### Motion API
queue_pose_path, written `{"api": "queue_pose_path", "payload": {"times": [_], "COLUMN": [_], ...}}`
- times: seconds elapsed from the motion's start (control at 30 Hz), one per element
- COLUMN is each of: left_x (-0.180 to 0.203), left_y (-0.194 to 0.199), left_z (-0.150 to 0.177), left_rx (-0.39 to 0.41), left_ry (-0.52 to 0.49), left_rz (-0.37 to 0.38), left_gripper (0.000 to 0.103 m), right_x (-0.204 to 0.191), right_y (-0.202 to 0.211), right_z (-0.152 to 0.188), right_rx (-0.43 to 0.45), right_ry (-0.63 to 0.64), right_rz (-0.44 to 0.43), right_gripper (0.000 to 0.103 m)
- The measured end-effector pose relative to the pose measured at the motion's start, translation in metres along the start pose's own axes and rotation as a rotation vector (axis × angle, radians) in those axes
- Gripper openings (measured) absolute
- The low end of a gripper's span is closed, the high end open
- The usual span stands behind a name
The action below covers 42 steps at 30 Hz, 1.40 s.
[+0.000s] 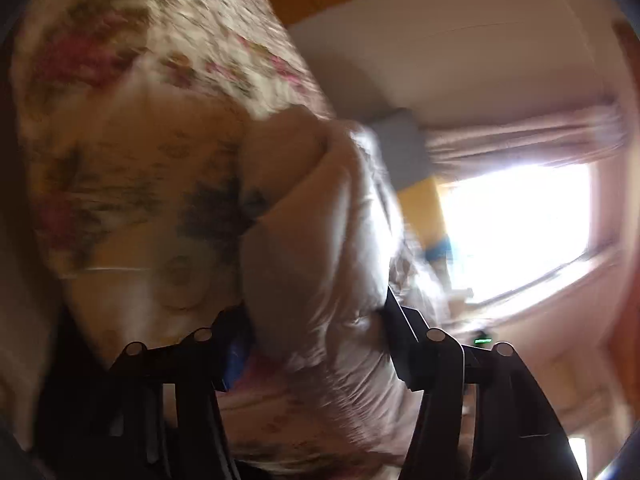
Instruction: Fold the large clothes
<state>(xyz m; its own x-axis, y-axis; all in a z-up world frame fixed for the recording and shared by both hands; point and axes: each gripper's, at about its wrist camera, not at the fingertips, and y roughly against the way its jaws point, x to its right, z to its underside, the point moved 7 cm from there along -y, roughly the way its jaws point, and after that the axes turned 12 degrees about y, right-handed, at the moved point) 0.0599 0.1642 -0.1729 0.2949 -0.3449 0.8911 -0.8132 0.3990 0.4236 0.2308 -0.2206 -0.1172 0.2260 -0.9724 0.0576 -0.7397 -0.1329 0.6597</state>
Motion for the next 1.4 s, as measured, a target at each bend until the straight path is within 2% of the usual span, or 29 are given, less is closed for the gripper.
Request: {"api": "queue_pose_path", "payload": {"times": [0.07, 0.1, 0.17, 0.23, 0.37, 0.43, 0.47, 0.53, 0.6, 0.7, 0.77, 0.87, 0.9, 0.97, 1.0, 1.03, 1.1, 1.17, 1.2, 1.23, 1.27, 1.3, 1.33, 1.4], "left_x": [-0.01, -0.012, -0.005, 0.007, 0.025, 0.027, 0.028, 0.024, 0.026, 0.037, 0.033, 0.017, 0.013, 0.009, 0.012, 0.016, 0.024, 0.035, 0.038, 0.043, 0.043, 0.042, 0.042, 0.045], "left_y": [-0.001, -0.003, -0.006, -0.011, -0.03, -0.04, -0.046, -0.056, -0.054, -0.04, -0.034, -0.032, -0.032, -0.034, -0.041, -0.04, -0.034, -0.038, -0.043, -0.062, -0.067, -0.072, -0.075, -0.073], "left_z": [0.009, 0.018, 0.032, 0.042, 0.025, 0.011, 0.006, -0.005, -0.012, -0.009, -0.006, -0.002, 0.0, 0.004, -0.001, 0.0, 0.007, 0.012, 0.013, 0.006, 0.005, 0.003, 0.001, -0.002], "left_rx": [-0.026, -0.068, -0.124, -0.158, -0.102, -0.071, -0.06, -0.047, -0.049, -0.032, -0.044, -0.058, -0.057, -0.037, -0.027, -0.024, -0.02, 0.005, 0.016, 0.015, 0.015, 0.025, 0.012, -0.001], "left_ry": [0.047, 0.061, 0.038, -0.007, 0.014, 0.075, 0.097, 0.155, 0.167, 0.061, 0.051, 0.073, 0.096, 0.133, 0.148, 0.159, 0.154, 0.14, 0.122, 0.11, 0.105, 0.11, 0.12, 0.127], "left_rz": [-0.017, -0.016, 0.012, 0.04, 0.106, 0.15, 0.161, 0.161, 0.194, 0.201, 0.221, 0.224, 0.236, 0.223, 0.236, 0.249, 0.274, 0.263, 0.234, 0.208, 0.184, 0.151, 0.156, 0.19], "left_gripper": [0.057, 0.057, 0.059, 0.073, 0.073, 0.073, 0.071, 0.045, 0.036, 0.03, 0.03, 0.03, 0.034, 0.051, 0.062, 0.08, 0.095, 0.097, 0.098, 0.096, 0.089, 0.058, 0.05, 0.04], "right_x": [-0.001, -0.001, -0.001, -0.001, -0.001, -0.001, 0.0, 0.001, 0.001, -0.002, -0.007, -0.03, -0.04, -0.063, -0.075, -0.088, -0.099, -0.1, -0.099, -0.099, -0.098, -0.096, -0.094, -0.087], "right_y": [0.0, 0.0, -0.001, -0.001, -0.001, -0.001, -0.001, -0.002, 0.0, 0.011, 0.029, 0.072, 0.079, 0.076, 0.066, 0.051, 0.039, 0.04, 0.04, 0.04, 0.041, 0.041, 0.042, 0.043], "right_z": [0.0, 0.0, 0.0, 0.0, 0.001, 0.001, 0.001, 0.001, 0.001, 0.003, 0.003, -0.006, -0.008, -0.006, -0.001, 0.009, 0.02, 0.021, 0.021, 0.022, 0.023, 0.023, 0.024, 0.026], "right_rx": [0.002, 0.002, 0.001, 0.0, -0.001, -0.001, -0.002, -0.004, -0.003, -0.026, -0.028, 0.113, 0.144, 0.137, 0.104, 0.063, 0.062, 0.065, 0.066, 0.07, 0.071, 0.068, 0.064, 0.055], "right_ry": [0.004, 0.003, 0.002, 0.001, 0.0, -0.003, -0.004, -0.008, -0.01, 0.01, 0.021, 0.056, 0.089, 0.196, 0.256, 0.319, 0.367, 0.367, 0.364, 0.359, 0.352, 0.339, 0.32, 0.265], "right_rz": [0.001, 0.001, 0.0, -0.001, 0.0, -0.001, -0.002, 0.001, 0.011, 0.036, 0.063, 0.03, 0.027, 0.06, 0.076, 0.086, 0.111, 0.126, 0.127, 0.128, 0.128, 0.122, 0.11, 0.068], "right_gripper": [0.101, 0.101, 0.101, 0.101, 0.101, 0.101, 0.101, 0.101, 0.101, 0.101, 0.101, 0.101, 0.101, 0.101, 0.101, 0.101, 0.101, 0.101, 0.101, 0.101, 0.101, 0.101, 0.101, 0.101]}}
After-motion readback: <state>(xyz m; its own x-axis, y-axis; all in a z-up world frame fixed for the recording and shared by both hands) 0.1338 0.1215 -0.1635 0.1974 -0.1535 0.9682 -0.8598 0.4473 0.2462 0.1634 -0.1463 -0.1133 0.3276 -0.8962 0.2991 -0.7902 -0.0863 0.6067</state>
